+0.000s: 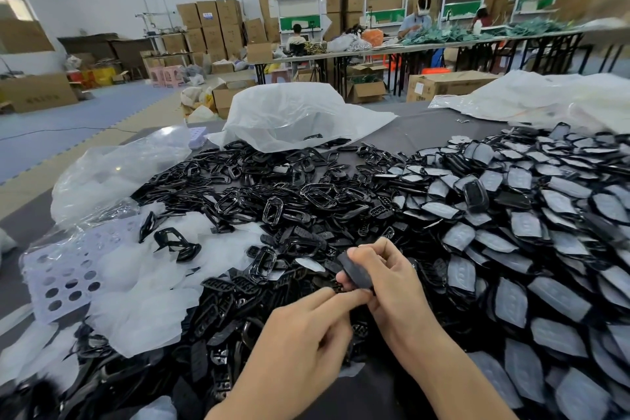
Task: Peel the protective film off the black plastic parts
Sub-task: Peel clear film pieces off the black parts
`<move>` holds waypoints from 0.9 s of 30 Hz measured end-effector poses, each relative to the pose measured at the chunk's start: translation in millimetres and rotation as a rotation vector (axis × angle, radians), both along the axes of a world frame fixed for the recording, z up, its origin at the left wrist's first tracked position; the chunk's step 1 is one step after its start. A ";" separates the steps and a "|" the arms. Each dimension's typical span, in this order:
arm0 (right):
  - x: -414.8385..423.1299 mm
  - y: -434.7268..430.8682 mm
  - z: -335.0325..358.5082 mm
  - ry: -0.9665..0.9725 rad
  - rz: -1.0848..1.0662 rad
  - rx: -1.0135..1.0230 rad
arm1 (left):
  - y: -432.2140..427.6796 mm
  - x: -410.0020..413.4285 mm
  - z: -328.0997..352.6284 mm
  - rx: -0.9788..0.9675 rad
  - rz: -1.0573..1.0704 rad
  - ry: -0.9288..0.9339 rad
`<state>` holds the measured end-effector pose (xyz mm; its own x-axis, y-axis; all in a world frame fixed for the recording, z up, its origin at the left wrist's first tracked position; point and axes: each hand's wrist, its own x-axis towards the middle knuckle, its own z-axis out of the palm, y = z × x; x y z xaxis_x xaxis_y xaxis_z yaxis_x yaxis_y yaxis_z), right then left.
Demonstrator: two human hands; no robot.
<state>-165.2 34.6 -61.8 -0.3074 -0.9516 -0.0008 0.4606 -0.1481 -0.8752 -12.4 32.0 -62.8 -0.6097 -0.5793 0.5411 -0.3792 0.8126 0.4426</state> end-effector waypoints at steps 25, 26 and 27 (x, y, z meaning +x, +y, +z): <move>-31.9 20.6 26.4 0.710 0.006 -0.025 | -14.1 10.2 7.0 0.425 0.250 0.440; -47.9 17.4 36.2 0.648 -0.111 -0.029 | -12.2 14.9 6.5 0.386 0.253 0.396; -64.6 14.0 46.3 0.561 -0.235 -0.026 | -10.5 20.9 5.6 0.344 0.254 0.341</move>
<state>-229.7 48.6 -15.5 -0.4563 -0.8554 0.2450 -0.1178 -0.2148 -0.9695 8.4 21.5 -57.2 -0.2503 -0.8641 0.4367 -0.3330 0.5004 0.7992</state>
